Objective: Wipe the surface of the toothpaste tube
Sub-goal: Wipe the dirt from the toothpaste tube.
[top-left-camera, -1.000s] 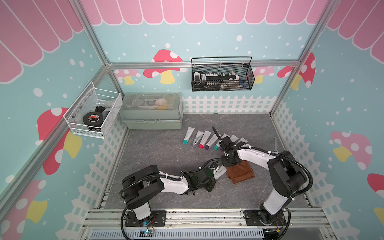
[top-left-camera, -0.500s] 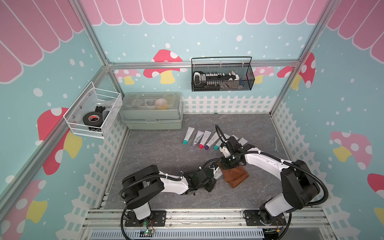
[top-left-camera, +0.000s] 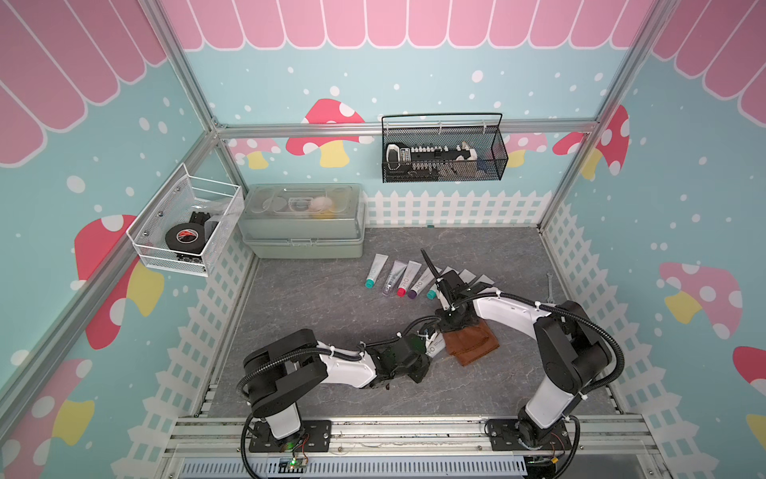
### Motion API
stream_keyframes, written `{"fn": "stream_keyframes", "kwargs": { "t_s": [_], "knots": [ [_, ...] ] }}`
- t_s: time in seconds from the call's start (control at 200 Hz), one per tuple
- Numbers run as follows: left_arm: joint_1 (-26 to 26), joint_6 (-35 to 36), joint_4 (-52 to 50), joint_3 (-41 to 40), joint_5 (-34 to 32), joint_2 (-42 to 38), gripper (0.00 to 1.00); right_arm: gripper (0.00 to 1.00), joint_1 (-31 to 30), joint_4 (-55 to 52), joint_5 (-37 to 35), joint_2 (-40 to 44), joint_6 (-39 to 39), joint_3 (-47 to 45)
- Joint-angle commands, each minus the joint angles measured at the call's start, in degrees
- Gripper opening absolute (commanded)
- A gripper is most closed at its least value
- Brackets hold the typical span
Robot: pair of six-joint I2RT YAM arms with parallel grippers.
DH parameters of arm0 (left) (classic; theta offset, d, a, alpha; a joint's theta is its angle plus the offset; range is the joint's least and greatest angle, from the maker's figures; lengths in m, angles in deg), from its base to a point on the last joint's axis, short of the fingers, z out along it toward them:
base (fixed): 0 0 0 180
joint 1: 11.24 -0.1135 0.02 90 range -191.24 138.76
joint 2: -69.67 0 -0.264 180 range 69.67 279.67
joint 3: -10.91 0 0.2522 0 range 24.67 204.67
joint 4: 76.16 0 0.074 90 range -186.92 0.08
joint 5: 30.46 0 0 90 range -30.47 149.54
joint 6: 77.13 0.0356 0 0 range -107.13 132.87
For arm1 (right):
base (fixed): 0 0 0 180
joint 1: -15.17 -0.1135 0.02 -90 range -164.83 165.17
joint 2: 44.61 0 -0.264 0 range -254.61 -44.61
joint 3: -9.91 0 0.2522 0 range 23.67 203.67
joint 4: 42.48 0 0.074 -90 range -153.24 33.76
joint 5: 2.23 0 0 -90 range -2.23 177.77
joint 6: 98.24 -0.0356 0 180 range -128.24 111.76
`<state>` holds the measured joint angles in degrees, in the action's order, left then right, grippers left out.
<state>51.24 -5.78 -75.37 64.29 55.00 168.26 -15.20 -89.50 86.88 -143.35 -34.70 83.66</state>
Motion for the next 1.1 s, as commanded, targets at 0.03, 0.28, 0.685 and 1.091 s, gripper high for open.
{"fn": "stream_keyframes", "kwargs": {
  "t_s": [0.03,0.28,0.685,1.091],
  "knots": [
    [-0.08,0.11,-0.07,-1.38,-1.34,-0.24,0.24,0.1,2.22,-6.08,-8.39,-0.35,0.08,-4.29],
    [-0.13,0.11,-0.04,-1.13,-0.99,0.2,0.24,0.1,3.13,-5.12,0.67,7.81,0.61,-5.47],
    [-0.11,0.2,-0.59,-0.72,-1.01,0.3,0.24,0.1,-0.72,0.36,14.4,5.03,-0.11,-7.47],
    [-0.19,0.16,-0.46,-1.34,-1.42,-0.48,0.23,0.1,0.56,-6.47,-9.67,1.5,-0.43,-6.82]
  ]
}}
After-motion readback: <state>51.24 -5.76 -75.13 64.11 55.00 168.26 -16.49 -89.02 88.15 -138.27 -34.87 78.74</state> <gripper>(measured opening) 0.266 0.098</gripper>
